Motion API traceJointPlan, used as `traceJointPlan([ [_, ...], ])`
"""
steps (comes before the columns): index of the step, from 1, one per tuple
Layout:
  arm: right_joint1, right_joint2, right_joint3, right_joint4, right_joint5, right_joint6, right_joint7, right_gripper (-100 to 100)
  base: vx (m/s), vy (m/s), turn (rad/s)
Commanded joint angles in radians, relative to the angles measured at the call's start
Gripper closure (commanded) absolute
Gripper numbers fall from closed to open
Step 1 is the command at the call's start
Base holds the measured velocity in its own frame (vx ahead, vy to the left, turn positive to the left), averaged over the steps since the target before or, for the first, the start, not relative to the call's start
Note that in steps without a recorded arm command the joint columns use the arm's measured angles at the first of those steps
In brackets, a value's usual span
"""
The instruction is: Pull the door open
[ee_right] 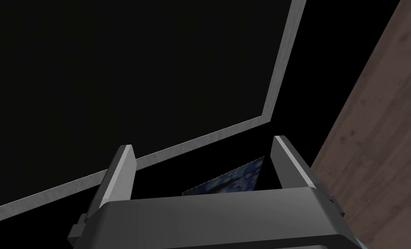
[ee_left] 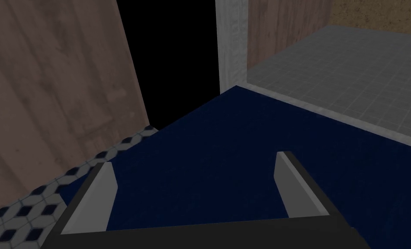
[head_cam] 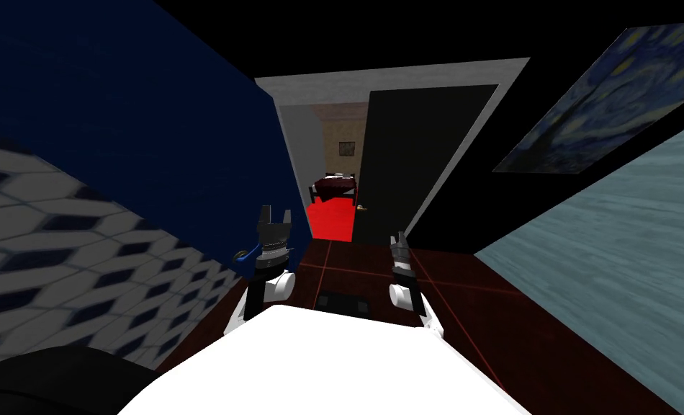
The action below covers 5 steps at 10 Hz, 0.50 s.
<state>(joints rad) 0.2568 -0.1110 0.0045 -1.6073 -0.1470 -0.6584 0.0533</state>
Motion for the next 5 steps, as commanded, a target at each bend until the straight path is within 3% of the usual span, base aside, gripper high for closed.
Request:
traceJointPlan([
  [1,-0.011,-0.004,-0.004,0.028,-0.005,-0.004,-0.002,-100,0.073,0.005,0.026],
  [5,-0.060,-0.015,-0.016,0.149,-0.030,-0.025,-0.001,-100,0.081,0.008,0.091],
])
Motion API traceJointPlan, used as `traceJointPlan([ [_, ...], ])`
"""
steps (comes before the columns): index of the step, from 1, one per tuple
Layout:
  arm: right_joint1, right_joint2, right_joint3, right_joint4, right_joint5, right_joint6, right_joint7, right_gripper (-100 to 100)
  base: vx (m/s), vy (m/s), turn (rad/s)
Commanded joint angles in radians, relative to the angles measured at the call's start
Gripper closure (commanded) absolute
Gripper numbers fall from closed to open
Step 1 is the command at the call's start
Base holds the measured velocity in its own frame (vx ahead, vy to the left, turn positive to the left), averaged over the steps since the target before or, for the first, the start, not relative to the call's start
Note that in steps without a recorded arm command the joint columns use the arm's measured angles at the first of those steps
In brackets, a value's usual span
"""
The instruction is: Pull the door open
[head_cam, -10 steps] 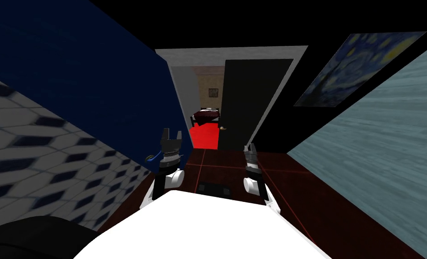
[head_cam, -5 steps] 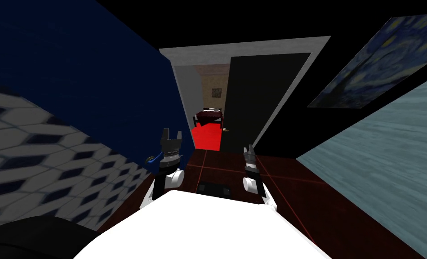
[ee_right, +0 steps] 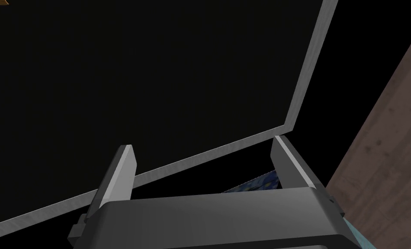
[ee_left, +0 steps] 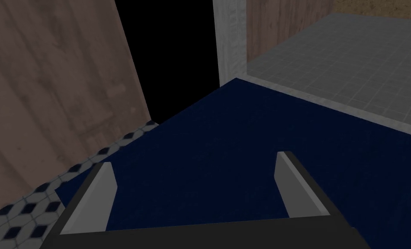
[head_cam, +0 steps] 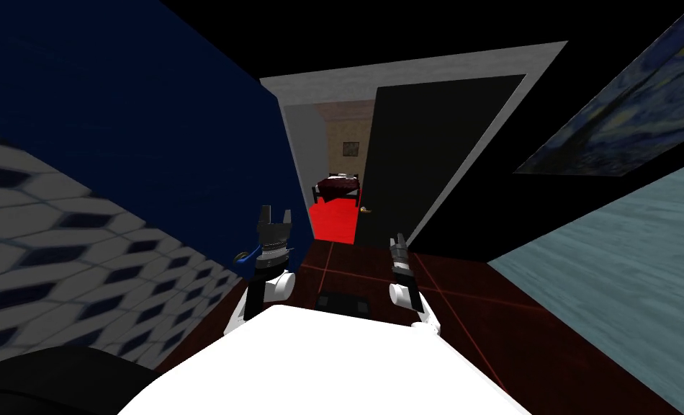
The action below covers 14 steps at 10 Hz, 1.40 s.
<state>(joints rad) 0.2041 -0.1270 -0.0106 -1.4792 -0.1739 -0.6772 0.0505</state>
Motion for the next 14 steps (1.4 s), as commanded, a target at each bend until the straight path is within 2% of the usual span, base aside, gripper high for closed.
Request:
traceJointPlan([
  [1,-0.019,-0.002,-0.003,0.050,-0.009,-0.011,0.002,-100,0.120,0.009,0.091],
  [7,-0.092,-0.017,-0.021,0.237,-0.046,-0.041,0.004,-100,0.110,0.006,0.104],
  [8,-0.092,-0.017,-0.021,0.244,-0.046,-0.041,0.004,-100,0.065,-0.004,0.022],
  [10,-0.115,-0.021,-0.026,0.302,-0.058,-0.051,0.004,-100,0.063,-0.012,0.087],
  [11,-0.115,-0.021,-0.026,0.305,-0.058,-0.051,0.004,-100,0.057,-0.005,0.033],
  [14,-0.150,-0.028,-0.035,0.393,-0.076,-0.065,0.005,-100,0.087,0.006,0.083],
])
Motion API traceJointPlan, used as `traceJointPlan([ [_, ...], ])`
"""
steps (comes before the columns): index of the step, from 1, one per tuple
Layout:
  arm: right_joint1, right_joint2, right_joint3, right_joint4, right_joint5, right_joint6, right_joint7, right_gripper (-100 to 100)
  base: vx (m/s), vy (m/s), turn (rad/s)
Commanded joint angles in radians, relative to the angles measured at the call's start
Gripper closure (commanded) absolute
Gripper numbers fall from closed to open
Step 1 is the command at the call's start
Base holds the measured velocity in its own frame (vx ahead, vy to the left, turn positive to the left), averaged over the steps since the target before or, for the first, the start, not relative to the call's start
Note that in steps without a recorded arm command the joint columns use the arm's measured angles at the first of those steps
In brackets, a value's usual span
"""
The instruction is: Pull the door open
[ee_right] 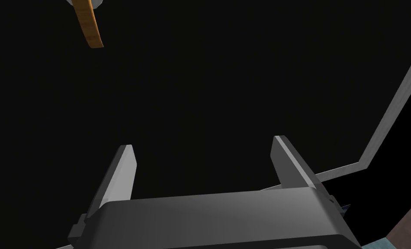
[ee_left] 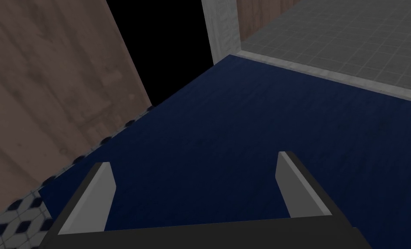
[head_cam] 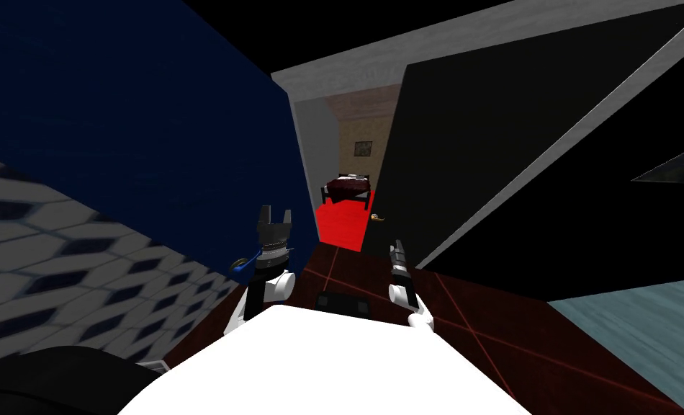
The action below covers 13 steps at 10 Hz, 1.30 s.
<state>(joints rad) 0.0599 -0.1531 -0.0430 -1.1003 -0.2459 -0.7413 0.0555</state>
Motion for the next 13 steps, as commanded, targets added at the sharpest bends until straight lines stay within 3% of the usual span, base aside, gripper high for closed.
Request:
traceJointPlan([
  [1,-0.016,-0.004,-0.005,0.044,-0.010,-0.005,0.000,-100,0.100,-0.014,0.098],
  [13,-0.124,-0.024,-0.031,0.322,-0.065,-0.050,0.002,-100,0.089,-0.013,0.076],
])
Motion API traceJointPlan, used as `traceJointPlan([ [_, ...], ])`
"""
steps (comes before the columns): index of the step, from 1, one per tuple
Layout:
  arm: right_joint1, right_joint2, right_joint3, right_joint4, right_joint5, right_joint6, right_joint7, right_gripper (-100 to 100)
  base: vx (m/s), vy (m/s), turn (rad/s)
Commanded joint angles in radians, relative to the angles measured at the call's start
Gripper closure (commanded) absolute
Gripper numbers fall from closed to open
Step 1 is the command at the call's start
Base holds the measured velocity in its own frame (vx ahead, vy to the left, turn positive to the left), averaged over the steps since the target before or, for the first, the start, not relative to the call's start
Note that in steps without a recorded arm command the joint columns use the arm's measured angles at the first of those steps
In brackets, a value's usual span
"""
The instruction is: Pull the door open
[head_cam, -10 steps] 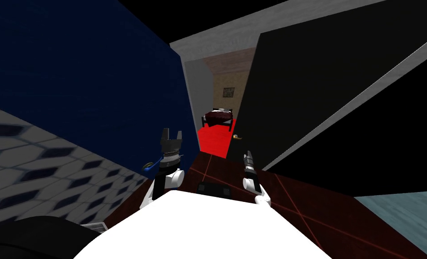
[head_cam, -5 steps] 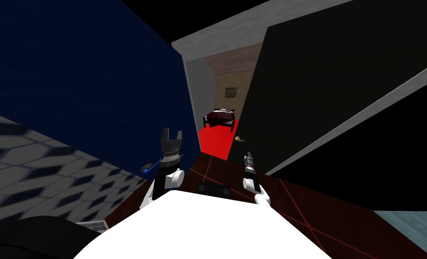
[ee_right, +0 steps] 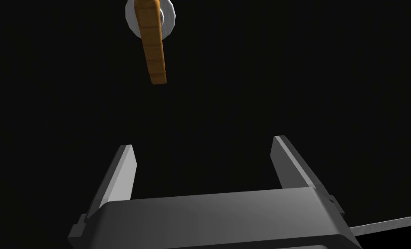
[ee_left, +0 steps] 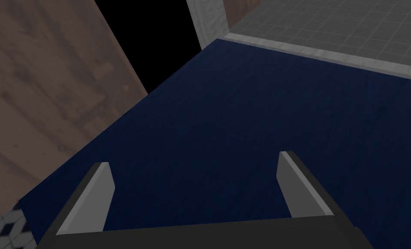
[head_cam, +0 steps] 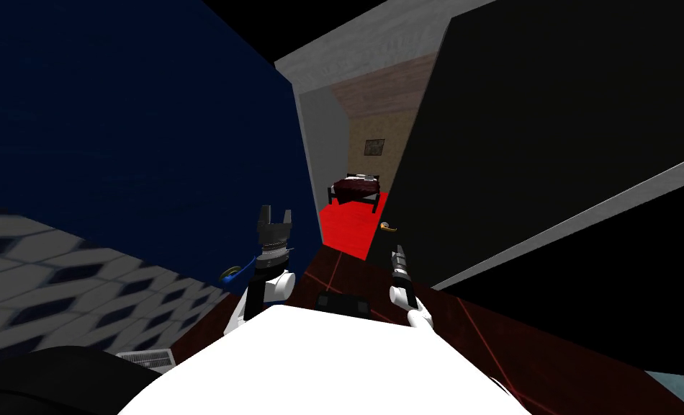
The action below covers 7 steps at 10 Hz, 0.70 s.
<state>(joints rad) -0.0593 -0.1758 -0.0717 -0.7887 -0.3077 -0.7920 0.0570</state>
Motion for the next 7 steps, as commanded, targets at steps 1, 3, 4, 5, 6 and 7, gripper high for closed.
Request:
traceJointPlan([
  [1,-0.014,-0.002,-0.004,0.033,-0.008,-0.003,0.001,-100,0.087,-0.019,0.070],
  [3,-0.028,-0.005,-0.007,0.069,-0.015,-0.009,0.001,-100,0.072,-0.018,0.065],
  [4,-0.034,-0.006,-0.009,0.087,-0.018,-0.012,0.001,-100,0.073,-0.020,0.053],
  [5,-0.041,-0.007,-0.011,0.104,-0.022,-0.015,0.002,-100,0.068,-0.023,0.049],
  [6,-0.048,-0.008,-0.012,0.121,-0.025,-0.017,0.002,-100,0.068,-0.024,0.060],
  [7,-0.057,-0.010,-0.014,0.146,-0.030,-0.021,0.002,-100,0.083,-0.014,0.069],
])
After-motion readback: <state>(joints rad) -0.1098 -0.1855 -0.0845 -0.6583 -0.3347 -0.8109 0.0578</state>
